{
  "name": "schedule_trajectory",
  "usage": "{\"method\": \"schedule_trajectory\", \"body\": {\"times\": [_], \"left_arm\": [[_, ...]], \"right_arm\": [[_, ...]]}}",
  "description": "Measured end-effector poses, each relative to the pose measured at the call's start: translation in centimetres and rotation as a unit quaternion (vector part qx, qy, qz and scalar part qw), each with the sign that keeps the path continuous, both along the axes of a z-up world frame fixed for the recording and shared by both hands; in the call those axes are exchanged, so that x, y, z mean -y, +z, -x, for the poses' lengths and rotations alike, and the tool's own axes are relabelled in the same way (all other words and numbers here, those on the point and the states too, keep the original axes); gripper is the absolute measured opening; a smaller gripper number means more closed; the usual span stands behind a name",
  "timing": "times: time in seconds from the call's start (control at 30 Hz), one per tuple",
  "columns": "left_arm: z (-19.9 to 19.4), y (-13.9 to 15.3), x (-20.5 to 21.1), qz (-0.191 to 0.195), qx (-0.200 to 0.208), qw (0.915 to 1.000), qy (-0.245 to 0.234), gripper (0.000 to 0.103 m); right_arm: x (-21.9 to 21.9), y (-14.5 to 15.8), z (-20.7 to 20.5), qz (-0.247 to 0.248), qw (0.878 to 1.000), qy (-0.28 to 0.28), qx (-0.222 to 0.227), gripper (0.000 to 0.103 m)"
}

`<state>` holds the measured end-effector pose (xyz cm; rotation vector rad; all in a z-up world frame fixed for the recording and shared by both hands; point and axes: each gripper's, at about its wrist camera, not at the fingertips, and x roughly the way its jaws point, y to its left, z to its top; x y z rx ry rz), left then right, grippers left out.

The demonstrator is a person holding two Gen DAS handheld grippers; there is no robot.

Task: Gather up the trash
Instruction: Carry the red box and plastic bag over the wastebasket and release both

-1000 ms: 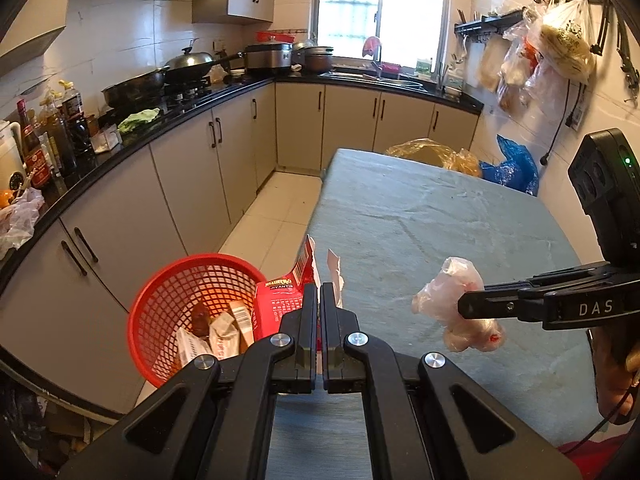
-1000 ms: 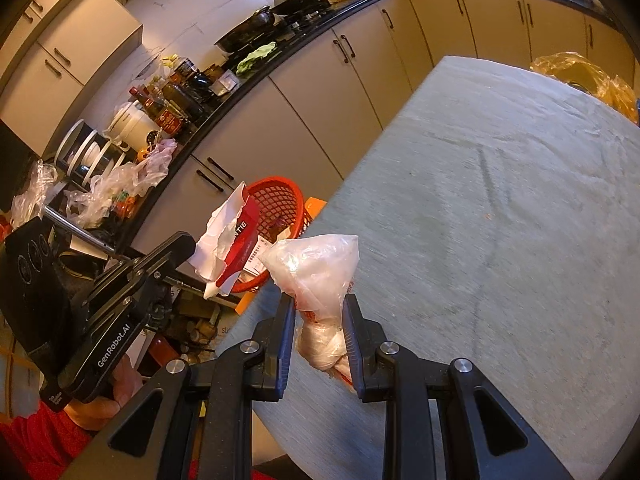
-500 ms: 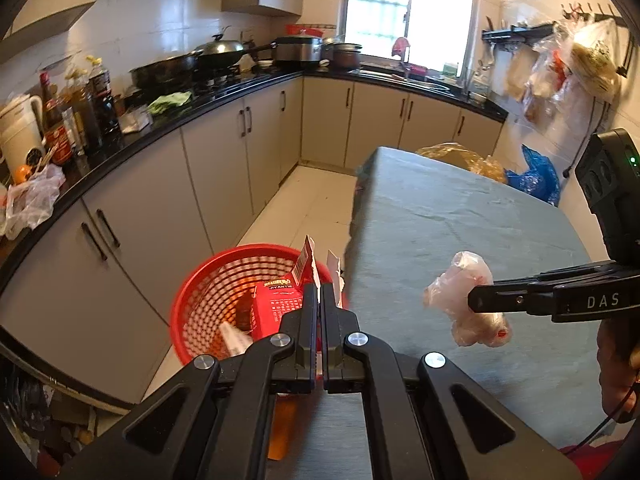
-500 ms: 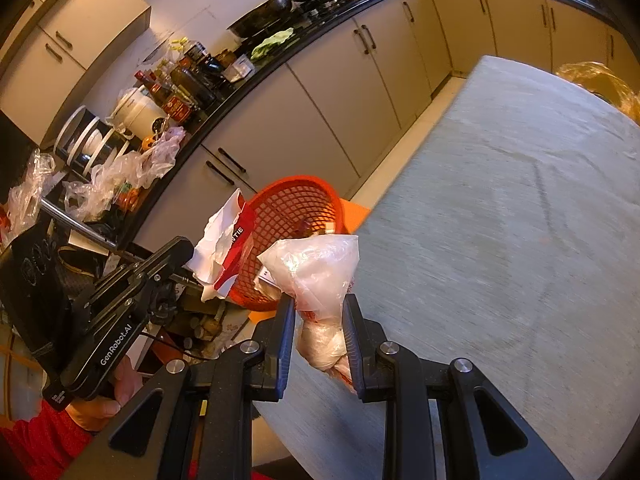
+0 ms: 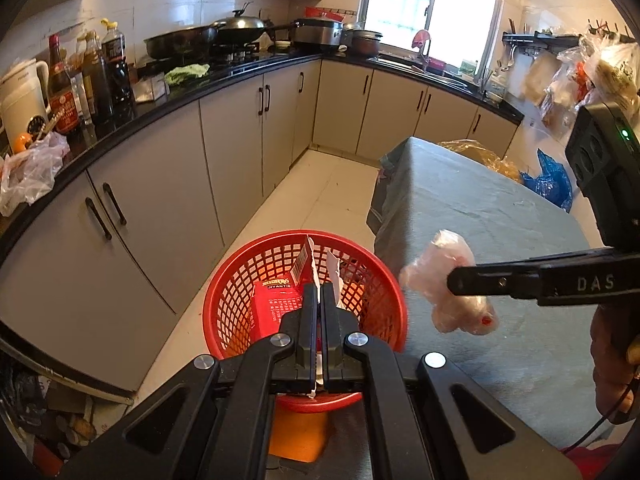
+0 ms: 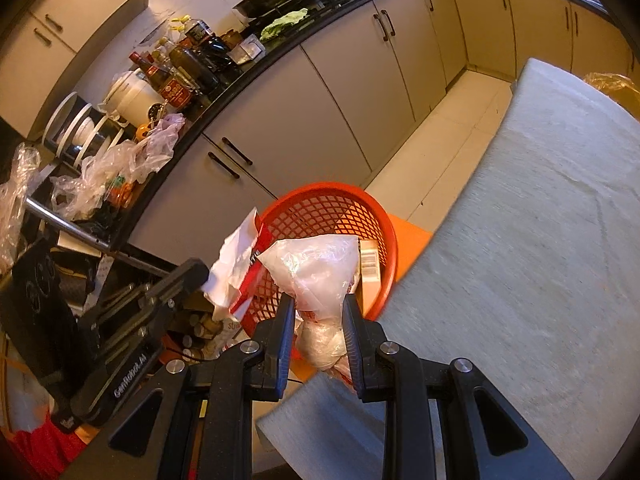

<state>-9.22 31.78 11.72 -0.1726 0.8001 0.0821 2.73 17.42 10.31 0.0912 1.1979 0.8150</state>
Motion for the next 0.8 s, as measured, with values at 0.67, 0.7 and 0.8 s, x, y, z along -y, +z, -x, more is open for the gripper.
{"method": "schedule_trajectory", "body": {"times": [0.67, 0.7, 0.8], "left_arm": [[-2.4, -1.1, -1.5, 0.023, -0.009, 0.9997, -0.010, 0.001], [-2.5, -1.1, -1.4, 0.023, -0.009, 0.9996, -0.011, 0.001], [-2.6, -1.3, -1.5, 0.025, -0.012, 0.9995, -0.013, 0.001]], "right_arm": [[-4.3, -1.9, -3.1, 0.010, 0.998, -0.038, -0.040, 0.026], [-4.4, -1.9, -3.1, 0.010, 0.998, -0.039, -0.040, 0.026], [-4.6, -2.1, -3.3, 0.012, 0.998, -0.041, -0.042, 0.027]]}}
